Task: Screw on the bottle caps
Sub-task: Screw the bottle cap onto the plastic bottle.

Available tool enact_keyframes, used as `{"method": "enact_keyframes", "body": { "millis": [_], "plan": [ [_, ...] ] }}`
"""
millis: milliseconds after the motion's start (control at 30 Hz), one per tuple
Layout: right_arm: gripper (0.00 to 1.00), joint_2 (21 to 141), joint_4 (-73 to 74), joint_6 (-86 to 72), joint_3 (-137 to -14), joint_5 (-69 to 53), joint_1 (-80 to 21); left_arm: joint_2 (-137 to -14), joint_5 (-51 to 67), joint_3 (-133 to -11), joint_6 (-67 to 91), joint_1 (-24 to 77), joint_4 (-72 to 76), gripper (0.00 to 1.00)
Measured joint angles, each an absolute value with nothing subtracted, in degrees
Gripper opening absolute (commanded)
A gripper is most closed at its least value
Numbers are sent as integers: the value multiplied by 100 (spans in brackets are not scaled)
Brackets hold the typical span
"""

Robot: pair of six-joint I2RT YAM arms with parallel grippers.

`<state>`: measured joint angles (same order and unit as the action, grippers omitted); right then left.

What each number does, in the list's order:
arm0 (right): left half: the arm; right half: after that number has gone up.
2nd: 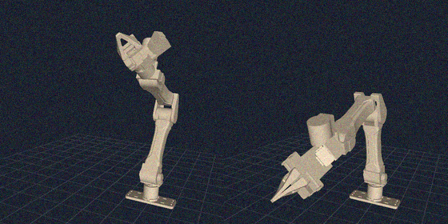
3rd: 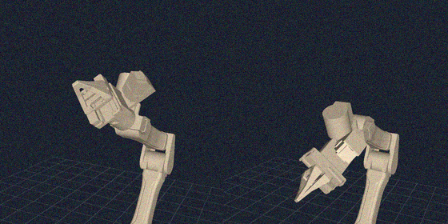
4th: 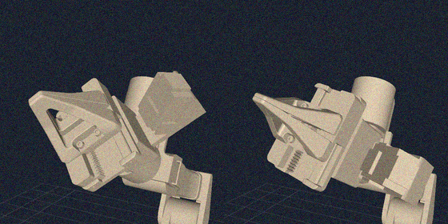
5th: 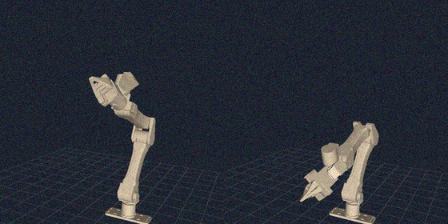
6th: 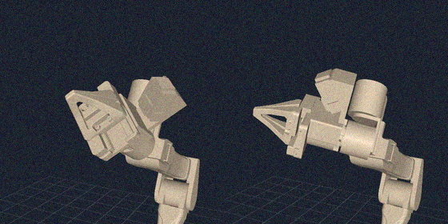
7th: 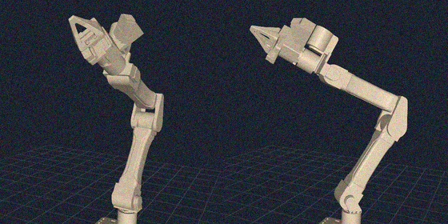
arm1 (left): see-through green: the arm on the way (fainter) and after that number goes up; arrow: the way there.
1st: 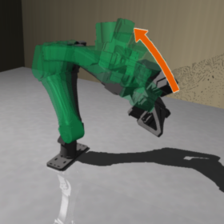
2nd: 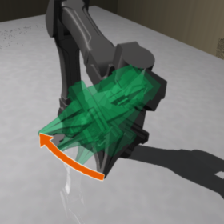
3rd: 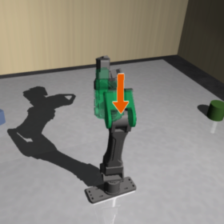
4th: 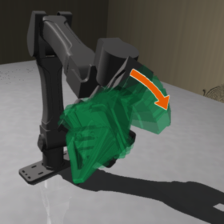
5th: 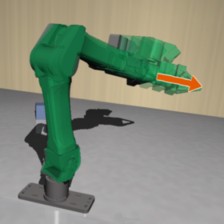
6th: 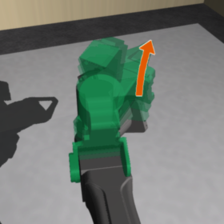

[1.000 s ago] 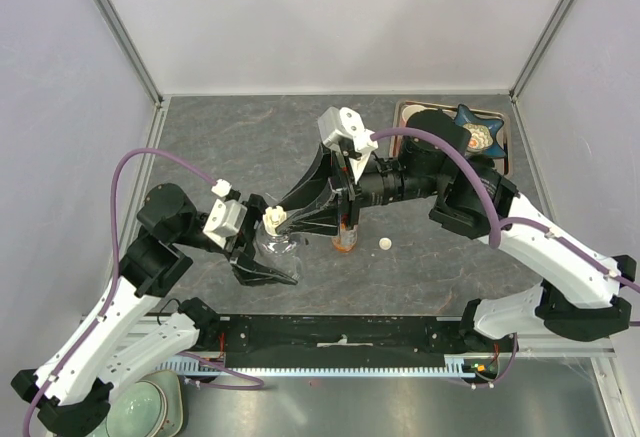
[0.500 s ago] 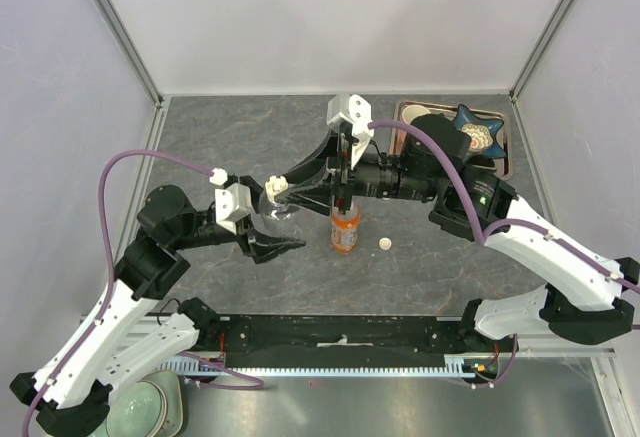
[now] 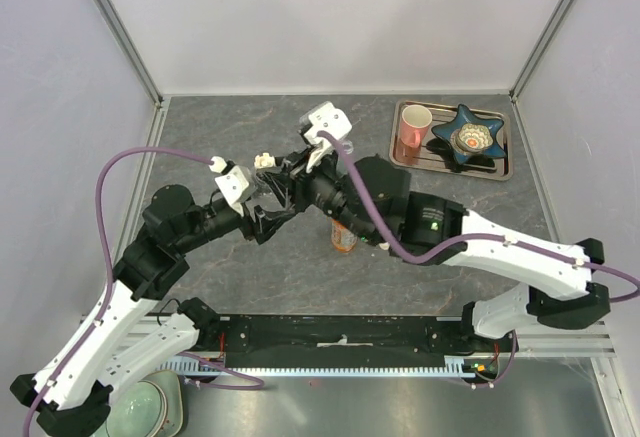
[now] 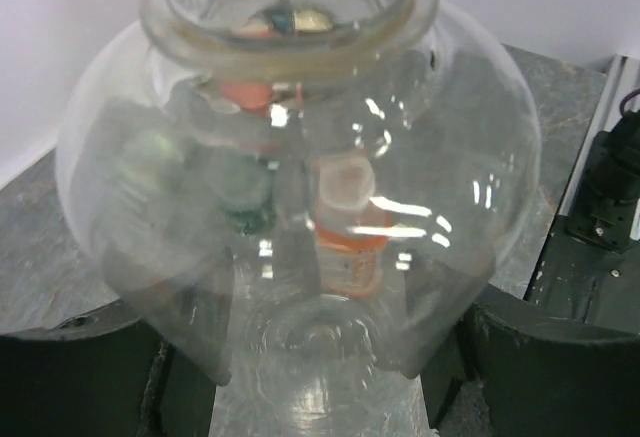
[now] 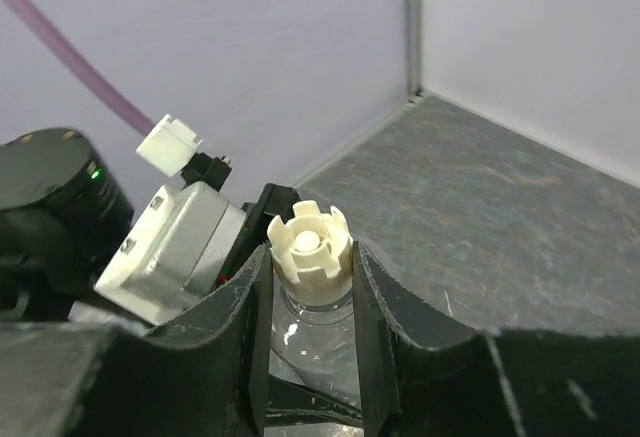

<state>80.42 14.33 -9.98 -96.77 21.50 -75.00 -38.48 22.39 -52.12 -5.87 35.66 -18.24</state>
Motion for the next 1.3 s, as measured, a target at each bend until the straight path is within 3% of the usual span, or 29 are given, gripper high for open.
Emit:
{"method": "enact_keyframes", "body": {
  "millis": [233, 300, 333, 433, 533, 733, 833, 1067, 1300],
  "plan": [
    [2, 8698, 1605, -1728, -10154, 4834, -8305, -3874, 1820, -5212, -631, 3542, -2102, 7],
    [11, 8879, 1715, -1916, -10346, 5393, -8447, -3896, 1806, -5212, -655, 3542, -2110, 7],
    [23, 8936, 1767, -1975, -10418, 5546, -8482, -3896, 1806, -5212, -659, 3542, -2106, 7],
    [41, 9067, 1973, -2156, -10654, 5867, -8573, -3907, 1874, -5210, -663, 3540, -2086, 7],
    [52, 8989, 2095, -2268, -10689, 5859, -8639, -3898, 2180, -5210, -661, 3531, -2021, 7],
    [83, 8200, 1968, -2233, -10180, 4884, -8691, -3852, 3677, -5210, -642, 3533, -1581, 7],
    [90, 7594, 1835, -1968, -9972, 3874, -8689, -3846, 4622, -5210, -558, 3538, -1466, 7],
    [92, 6595, 1874, -987, -9972, 1592, -8689, -3962, 6755, -5203, -3, 3538, -1026, 7],
    [87, 6672, 2071, -193, -9985, -10, -8656, -4139, 8018, -5157, 432, 3548, -742, 7]
  ]
}}
